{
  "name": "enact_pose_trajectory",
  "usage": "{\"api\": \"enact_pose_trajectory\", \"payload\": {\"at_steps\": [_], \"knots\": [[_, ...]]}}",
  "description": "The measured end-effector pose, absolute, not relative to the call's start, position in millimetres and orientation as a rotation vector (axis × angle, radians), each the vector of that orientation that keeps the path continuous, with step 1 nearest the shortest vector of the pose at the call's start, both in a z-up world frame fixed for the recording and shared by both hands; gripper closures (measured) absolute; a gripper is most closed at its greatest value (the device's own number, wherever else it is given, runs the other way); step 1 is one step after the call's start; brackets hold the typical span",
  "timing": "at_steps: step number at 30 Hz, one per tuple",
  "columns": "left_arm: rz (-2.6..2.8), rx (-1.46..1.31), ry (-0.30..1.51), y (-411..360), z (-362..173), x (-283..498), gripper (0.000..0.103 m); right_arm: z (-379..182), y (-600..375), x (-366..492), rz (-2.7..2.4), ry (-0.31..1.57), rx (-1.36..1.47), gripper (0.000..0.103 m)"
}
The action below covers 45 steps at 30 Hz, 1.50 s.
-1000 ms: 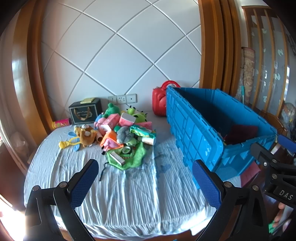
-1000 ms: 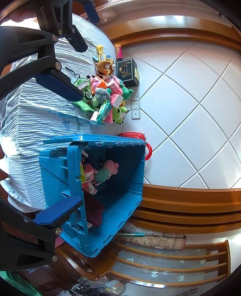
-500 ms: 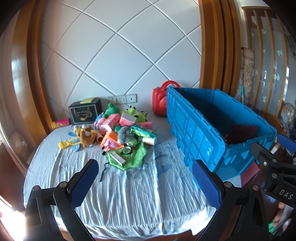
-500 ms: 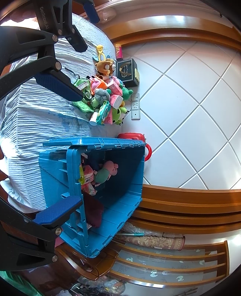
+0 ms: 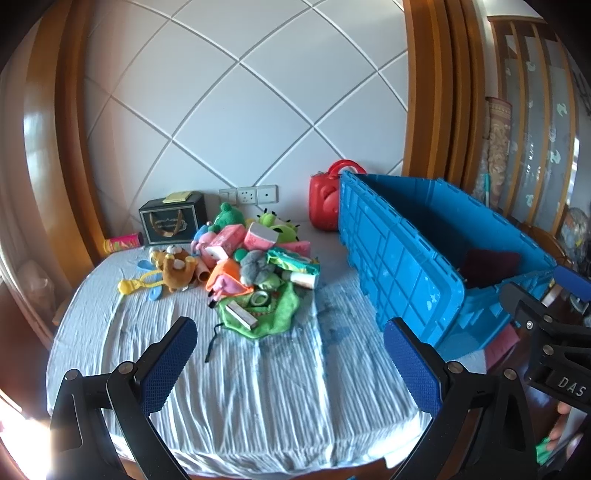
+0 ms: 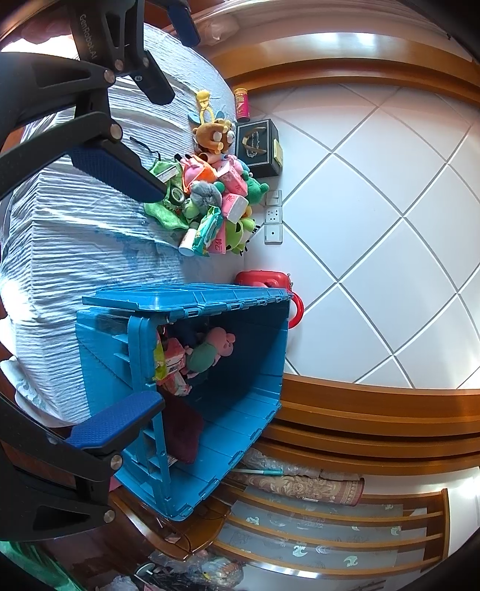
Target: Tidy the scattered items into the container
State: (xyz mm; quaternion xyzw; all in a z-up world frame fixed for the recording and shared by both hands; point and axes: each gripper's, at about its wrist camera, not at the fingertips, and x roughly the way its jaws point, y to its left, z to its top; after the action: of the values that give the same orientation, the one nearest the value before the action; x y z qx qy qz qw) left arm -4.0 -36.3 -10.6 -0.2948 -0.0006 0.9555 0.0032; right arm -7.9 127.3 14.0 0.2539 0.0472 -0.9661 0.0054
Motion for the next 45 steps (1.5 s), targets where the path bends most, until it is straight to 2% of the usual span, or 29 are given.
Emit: {"api": "enact_pose_trajectory", "payload": {"at_steps": [9,16,23,29,35,42,45], "knots": [[2.995,-1.029,-0.03,-66,-39,-23,0.001,-5,93,-31,-2.965,0.191,0.848,0.0],[3.007,-1.382,-0.147,-129,-118,-89,0.001,-44,45,-108,-2.793,0.257,0.895,0.0],[2.93,-1.761,-0.172,-178,-205,-183,0.001,-142,2,-236,-2.522,0.203,1.159,0.0],[2.808,-2.008,-0.375,-202,-274,-243,0.002,-231,-11,-314,-2.359,0.145,1.427,0.0],[2.738,-2.052,-0.374,-189,-309,-300,0.012,-268,-6,-347,-2.361,0.182,1.553,0.0],[2.636,-2.032,-0.28,-161,-333,-359,0.035,-280,19,-368,-2.454,0.067,1.647,0.0],[2.655,-1.975,-0.209,-156,-332,-367,0.042,-283,16,-374,-2.467,0.044,1.635,0.001]]}}
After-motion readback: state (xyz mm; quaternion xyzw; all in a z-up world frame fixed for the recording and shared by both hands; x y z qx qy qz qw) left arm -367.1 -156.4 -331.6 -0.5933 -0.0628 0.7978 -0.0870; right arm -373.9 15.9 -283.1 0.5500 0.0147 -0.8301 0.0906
